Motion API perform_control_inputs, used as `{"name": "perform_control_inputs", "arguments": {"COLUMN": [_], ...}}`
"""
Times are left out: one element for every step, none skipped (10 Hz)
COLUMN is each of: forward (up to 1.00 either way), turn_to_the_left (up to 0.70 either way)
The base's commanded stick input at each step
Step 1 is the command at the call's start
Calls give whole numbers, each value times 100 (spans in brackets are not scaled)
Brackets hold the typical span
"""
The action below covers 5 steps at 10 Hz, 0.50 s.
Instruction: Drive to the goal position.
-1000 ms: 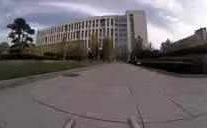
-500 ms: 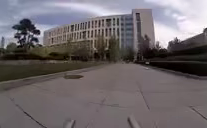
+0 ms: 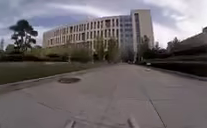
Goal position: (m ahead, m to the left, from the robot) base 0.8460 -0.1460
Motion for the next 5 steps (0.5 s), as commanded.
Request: {"name": "perform_control_inputs", "arguments": {"forward": [100,100,100,100,100], "turn_to_the_left": [0,0,0,0,0]}}
